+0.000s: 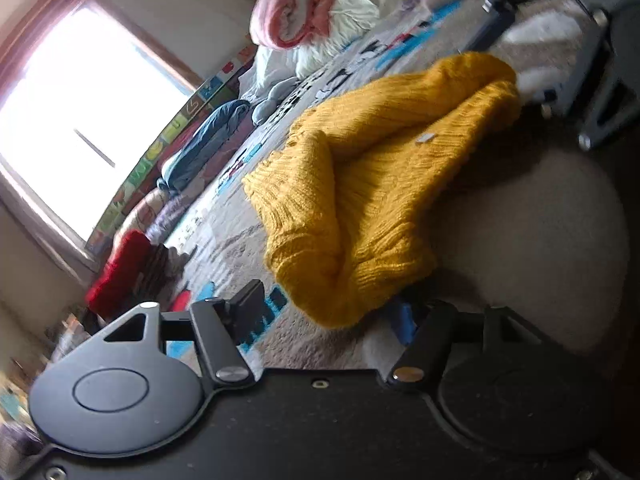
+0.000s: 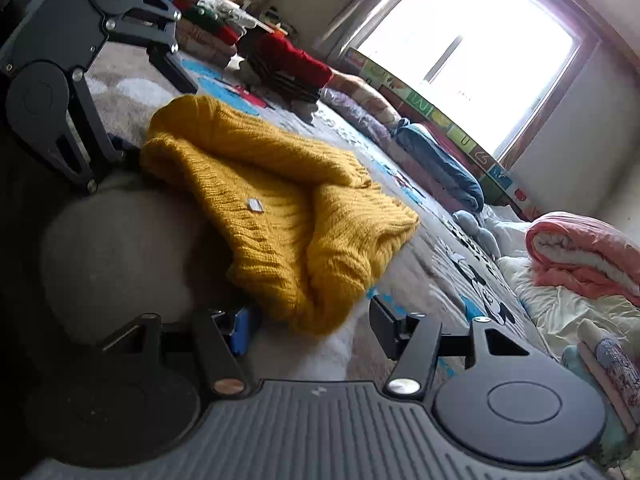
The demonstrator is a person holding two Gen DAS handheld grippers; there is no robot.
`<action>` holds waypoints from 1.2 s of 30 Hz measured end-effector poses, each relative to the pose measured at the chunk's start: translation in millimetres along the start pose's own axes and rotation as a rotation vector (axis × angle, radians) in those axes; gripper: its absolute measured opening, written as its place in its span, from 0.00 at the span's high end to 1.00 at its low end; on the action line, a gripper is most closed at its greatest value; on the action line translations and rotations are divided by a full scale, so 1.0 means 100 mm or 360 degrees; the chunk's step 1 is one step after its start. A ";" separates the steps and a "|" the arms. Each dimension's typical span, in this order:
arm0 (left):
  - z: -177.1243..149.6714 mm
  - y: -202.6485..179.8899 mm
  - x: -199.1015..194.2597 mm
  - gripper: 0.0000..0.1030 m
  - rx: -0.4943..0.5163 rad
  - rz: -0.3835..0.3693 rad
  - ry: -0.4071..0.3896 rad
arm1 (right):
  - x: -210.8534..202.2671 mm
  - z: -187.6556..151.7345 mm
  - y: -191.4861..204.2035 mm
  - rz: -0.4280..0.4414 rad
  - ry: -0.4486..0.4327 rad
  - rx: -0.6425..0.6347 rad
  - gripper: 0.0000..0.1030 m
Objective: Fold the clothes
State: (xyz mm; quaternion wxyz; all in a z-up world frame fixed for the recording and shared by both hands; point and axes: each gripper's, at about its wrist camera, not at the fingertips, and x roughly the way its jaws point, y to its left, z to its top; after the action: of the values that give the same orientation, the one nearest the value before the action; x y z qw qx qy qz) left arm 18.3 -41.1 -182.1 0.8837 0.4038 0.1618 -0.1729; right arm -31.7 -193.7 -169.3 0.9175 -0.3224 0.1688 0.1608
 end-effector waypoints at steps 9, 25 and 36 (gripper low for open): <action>0.13 -0.03 0.01 0.78 -0.0166 -0.0110 0.0036 | 0.05 0.03 -0.11 0.0109 -0.0034 0.0165 0.68; 0.19 0.11 -0.79 0.80 -0.0214 -0.0329 -0.0075 | -0.70 0.20 -0.30 0.0267 -0.0081 0.0238 0.71; 0.30 0.65 -0.60 0.78 -0.0800 -0.0406 -0.0281 | -0.74 0.14 -0.71 0.0243 -0.0324 0.0599 0.67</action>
State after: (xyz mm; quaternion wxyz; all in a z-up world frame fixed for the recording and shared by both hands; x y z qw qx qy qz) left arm -2.5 -13.1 -95.0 0.9378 0.1320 0.1716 -0.2714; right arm -65.5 -251.1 -89.9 0.9589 -0.1141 0.1262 0.2272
